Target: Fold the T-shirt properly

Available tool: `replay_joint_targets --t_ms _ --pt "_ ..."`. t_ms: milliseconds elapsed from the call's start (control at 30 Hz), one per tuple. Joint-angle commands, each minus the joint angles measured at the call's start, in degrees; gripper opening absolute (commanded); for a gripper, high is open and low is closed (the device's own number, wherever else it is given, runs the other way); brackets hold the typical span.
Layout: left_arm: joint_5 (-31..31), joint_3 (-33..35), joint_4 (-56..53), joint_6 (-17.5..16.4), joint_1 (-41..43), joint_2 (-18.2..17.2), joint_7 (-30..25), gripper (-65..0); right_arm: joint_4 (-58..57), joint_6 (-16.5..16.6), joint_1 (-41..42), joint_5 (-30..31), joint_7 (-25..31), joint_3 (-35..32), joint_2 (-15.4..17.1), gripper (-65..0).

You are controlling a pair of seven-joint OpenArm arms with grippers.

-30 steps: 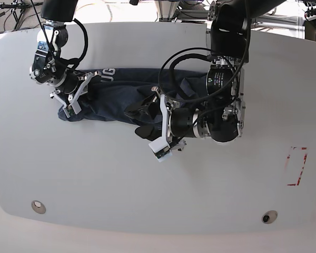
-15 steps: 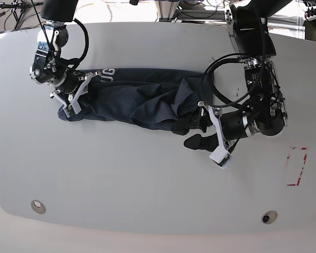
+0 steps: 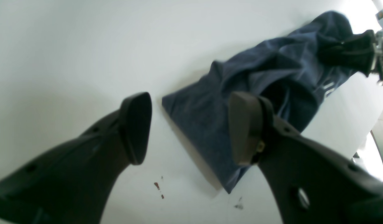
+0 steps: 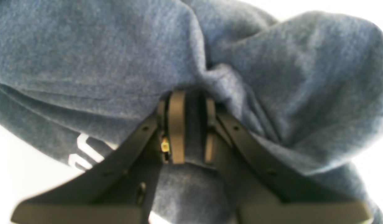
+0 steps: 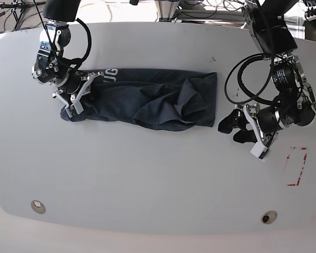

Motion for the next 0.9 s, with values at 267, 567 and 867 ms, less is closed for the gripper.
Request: replay_joint_targets --t_ms 267,567,867 --pt "4.0 0.6 -12.2 -0.1 -1.8 1.4 -3.0 -45.6 0.0 -0.1 -0.1 -1.7 -2.4 0.0 0.2 -56.3" --pt "4.8 9.0 -14.6 -0.1 -4.7 5.6 -3.8 -45.7 0.0 -0.1 -0.1 -1.6 -2.4 0.0 0.2 -56.3" --pt "2.2 22.3 -11.7 -0.1 -5.0 9.4 -3.3 -45.6 0.0 -0.1 -0.1 -1.6 -2.4 0.0 0.2 -56.3"
